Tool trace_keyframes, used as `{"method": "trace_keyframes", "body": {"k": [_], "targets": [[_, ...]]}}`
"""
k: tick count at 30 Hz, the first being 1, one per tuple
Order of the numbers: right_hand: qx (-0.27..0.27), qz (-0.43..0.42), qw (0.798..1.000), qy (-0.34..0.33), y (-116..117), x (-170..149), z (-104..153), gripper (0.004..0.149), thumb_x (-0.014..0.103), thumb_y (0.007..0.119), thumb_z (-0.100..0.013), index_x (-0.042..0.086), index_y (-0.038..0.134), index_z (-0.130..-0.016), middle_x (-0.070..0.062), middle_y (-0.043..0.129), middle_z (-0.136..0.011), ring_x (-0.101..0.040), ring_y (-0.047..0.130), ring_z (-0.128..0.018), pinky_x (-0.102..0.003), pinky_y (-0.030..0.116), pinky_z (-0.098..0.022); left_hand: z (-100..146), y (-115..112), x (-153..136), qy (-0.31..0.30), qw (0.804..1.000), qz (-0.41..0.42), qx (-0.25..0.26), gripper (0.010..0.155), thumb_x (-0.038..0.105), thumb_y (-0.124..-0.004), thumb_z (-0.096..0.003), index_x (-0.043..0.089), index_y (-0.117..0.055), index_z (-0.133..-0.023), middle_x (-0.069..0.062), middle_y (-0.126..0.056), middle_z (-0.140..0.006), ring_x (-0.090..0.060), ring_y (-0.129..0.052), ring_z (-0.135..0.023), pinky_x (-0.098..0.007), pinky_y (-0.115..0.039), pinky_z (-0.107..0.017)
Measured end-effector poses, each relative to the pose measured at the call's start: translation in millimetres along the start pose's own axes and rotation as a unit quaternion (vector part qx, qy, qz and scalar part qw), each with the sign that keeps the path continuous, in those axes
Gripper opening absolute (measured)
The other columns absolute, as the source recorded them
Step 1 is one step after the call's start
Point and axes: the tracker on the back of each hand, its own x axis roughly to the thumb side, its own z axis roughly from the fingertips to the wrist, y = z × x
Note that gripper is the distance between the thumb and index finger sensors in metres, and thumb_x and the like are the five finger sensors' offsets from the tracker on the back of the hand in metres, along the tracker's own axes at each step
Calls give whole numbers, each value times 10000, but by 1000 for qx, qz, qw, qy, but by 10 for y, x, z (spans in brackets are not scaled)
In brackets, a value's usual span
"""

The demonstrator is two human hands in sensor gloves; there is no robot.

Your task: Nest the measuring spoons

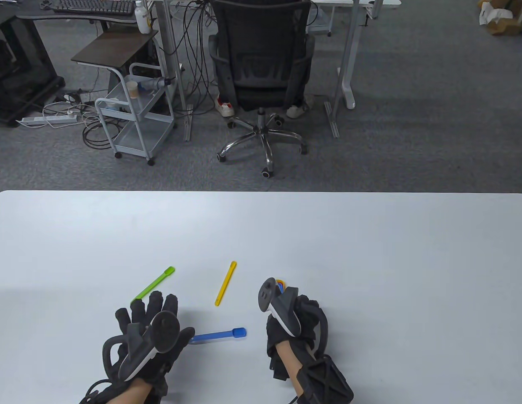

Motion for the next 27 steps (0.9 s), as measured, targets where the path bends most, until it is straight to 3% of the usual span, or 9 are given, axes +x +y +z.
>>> {"method": "trace_keyframes", "body": {"k": [17, 23, 27], "targets": [[5, -4, 1000, 4, 92, 46, -31, 448, 434, 841, -468, 73, 943, -714, -260, 747, -1118, -593, 727, -938, -685, 604, -653, -1, 7, -2, 2, 1000, 1, -2, 872, 711, -774, -407, 327, -550, -1157, -53, -518, -1259, -544, -565, -1151, -724, -347, -790], [7, -8, 1000, 1, 65, 17, -42, 677, 503, 811, -469, 79, 773, -995, -298, 607, -1181, -626, 666, -963, -698, 580, -661, -1, 12, -5, 3, 1000, 2, -3, 872, 713, -772, -407, 329, -549, -1157, -50, -516, -1260, -538, -559, -1155, -723, -346, -791], [-3, -29, 1000, -3, -16, -50, -28, 747, 536, 763, -481, 79, 683, -1067, -302, 555, -1199, -634, 633, -978, -700, 564, -668, -1, 17, -9, 4, 1000, 4, -1, 873, 712, -774, -406, 327, -550, -1157, -51, -516, -1259, -533, -559, -1158, -725, -346, -790]]}}
